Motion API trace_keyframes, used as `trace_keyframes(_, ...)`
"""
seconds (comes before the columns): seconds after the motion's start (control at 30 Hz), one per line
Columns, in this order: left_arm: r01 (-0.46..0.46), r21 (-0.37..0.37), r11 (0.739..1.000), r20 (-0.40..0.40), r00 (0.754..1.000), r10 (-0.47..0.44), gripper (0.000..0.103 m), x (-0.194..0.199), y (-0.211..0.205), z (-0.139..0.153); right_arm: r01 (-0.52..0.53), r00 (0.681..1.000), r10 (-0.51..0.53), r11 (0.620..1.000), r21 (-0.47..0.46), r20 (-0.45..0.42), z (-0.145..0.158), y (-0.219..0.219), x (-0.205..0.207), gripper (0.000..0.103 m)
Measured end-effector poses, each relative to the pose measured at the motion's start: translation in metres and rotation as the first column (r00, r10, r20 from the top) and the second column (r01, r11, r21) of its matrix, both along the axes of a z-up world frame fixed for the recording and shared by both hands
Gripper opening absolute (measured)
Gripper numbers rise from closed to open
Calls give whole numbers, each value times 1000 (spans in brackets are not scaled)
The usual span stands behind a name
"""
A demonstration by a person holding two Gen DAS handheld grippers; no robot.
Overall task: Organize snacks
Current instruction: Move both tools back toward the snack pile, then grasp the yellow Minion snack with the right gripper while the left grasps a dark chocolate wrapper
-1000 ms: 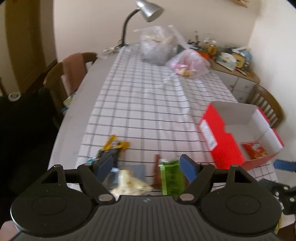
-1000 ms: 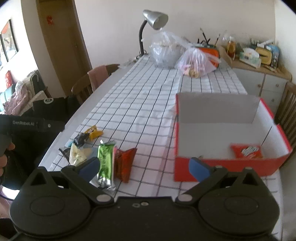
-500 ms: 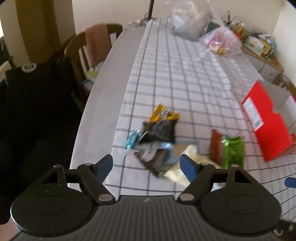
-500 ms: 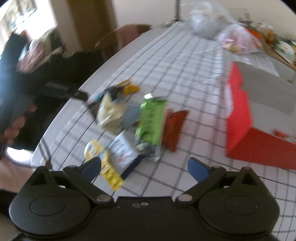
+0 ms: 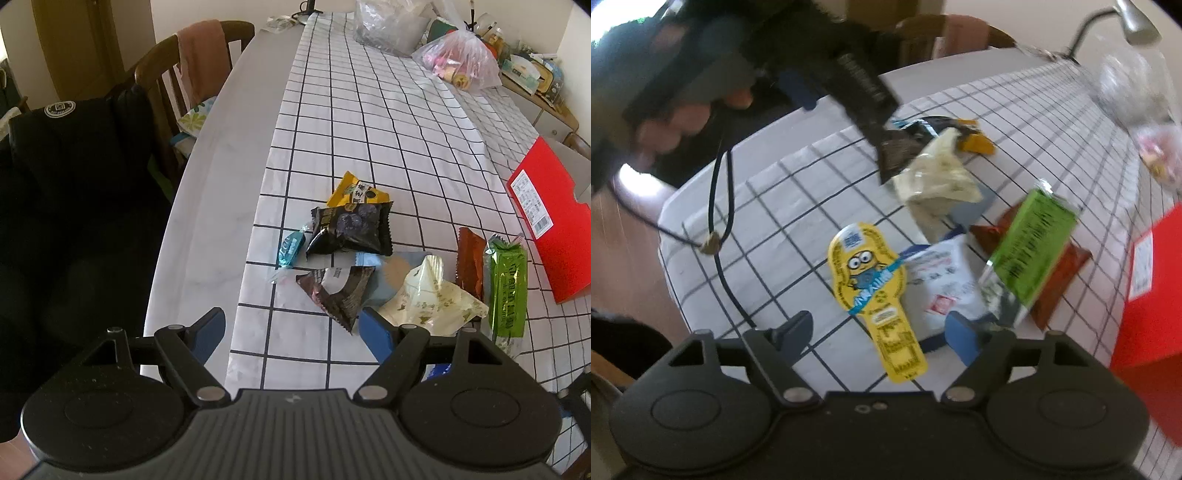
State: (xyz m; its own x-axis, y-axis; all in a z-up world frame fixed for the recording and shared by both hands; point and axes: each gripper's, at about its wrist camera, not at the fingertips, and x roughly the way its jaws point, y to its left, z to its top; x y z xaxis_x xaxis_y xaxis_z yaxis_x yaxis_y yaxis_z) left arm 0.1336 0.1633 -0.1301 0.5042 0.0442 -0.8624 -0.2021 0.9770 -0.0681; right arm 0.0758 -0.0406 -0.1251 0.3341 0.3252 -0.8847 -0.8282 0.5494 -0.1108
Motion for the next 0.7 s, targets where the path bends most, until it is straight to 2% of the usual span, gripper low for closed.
trace_keyframes(0.1,-8,-1,1000,-2,1000,8,79,-1,3,-1,-41,997,42,999,-13,60,-3,10,-2,73)
trace_keyframes(0.2,-11,-2,1000,-6,1000,11,79,-1,6,-4,-70,993,73,997,-37,93,-7,20,1,66)
trace_keyframes(0.37,-12,-7,1000,-13,1000,11,79,0,8,-7,-92,993,96,994,-65,73,-12,28,9,52)
trace_keyframes(0.7,-9,-12,1000,-23,1000,9,79,9,8,-11,-217,976,217,971,-105,-11,-18,41,16,53)
